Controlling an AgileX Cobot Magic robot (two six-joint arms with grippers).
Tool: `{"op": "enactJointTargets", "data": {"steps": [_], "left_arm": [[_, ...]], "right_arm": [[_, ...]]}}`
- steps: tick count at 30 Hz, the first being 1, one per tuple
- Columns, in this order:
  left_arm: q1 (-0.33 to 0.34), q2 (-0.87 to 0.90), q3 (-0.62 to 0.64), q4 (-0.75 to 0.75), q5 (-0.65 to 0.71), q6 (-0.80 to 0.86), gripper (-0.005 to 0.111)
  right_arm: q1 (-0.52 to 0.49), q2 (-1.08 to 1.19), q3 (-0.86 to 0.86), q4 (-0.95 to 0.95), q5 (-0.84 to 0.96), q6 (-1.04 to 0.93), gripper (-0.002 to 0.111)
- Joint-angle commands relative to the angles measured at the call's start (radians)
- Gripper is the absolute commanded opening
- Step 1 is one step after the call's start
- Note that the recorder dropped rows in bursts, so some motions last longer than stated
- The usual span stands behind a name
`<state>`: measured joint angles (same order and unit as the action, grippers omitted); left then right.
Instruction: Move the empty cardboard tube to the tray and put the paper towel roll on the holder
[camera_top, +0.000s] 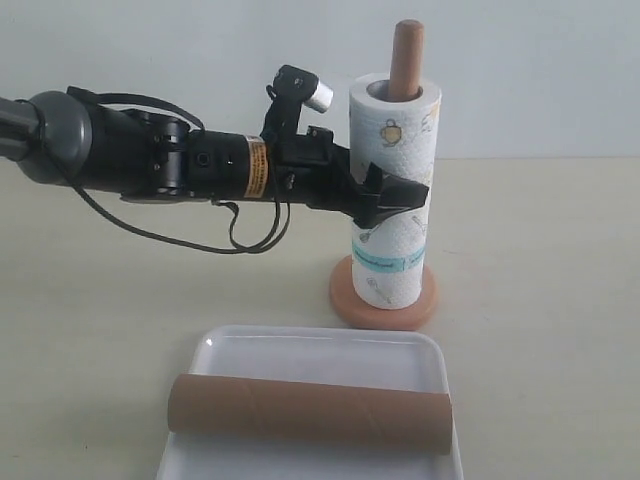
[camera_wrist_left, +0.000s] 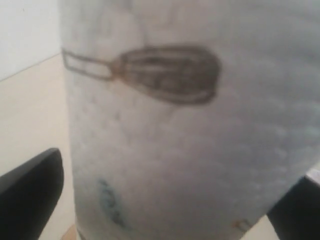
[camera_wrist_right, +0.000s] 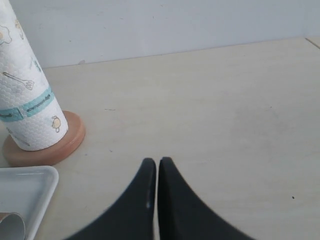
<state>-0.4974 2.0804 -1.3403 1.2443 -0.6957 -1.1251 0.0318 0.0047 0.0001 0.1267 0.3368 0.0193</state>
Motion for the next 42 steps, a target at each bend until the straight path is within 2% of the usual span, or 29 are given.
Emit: {"op": "enactJointTargets", "data": {"steps": [1, 4, 6, 9, 19, 27, 32, 42], "left_arm": [[-0.001, -0.040, 0.005, 0.010, -0.006, -0.024, 0.095], [-0.001, -0.058, 0.005, 0.045, -0.004, -0.058, 0.095], [-0.001, -0.069, 0.005, 0.111, 0.006, -0.138, 0.095], [-0.001, -0.092, 0.005, 0.196, 0.066, -0.218, 0.095], [0.011, -0.170, 0.005, 0.328, 0.045, -0.345, 0.095], [0.082, -0.200, 0.005, 0.432, -0.167, -0.504, 0.094], [0.126, -0.200, 0.005, 0.500, -0.238, -0.663, 0.094], [0.200, -0.200, 0.037, 0.500, -0.525, -0.670, 0.094]], "right_arm": [[-0.002, -0.005, 0.000, -0.008, -0.003, 0.001, 0.001], [-0.002, -0.005, 0.000, -0.008, -0.003, 0.001, 0.001], [-0.002, -0.005, 0.000, -0.008, -0.003, 0.001, 0.001], [-0.002, -0.005, 0.000, -0.008, -0.003, 0.001, 0.001], [-0.002, -0.005, 0.000, -0.008, -0.003, 0.001, 0.001], [-0.002, -0.005, 0.000, -0.008, -0.003, 0.001, 0.001], [-0.002, -0.005, 0.000, -0.008, -0.003, 0.001, 0.001], [-0.002, -0.005, 0.000, -0.008, -0.003, 0.001, 0.001]]}}
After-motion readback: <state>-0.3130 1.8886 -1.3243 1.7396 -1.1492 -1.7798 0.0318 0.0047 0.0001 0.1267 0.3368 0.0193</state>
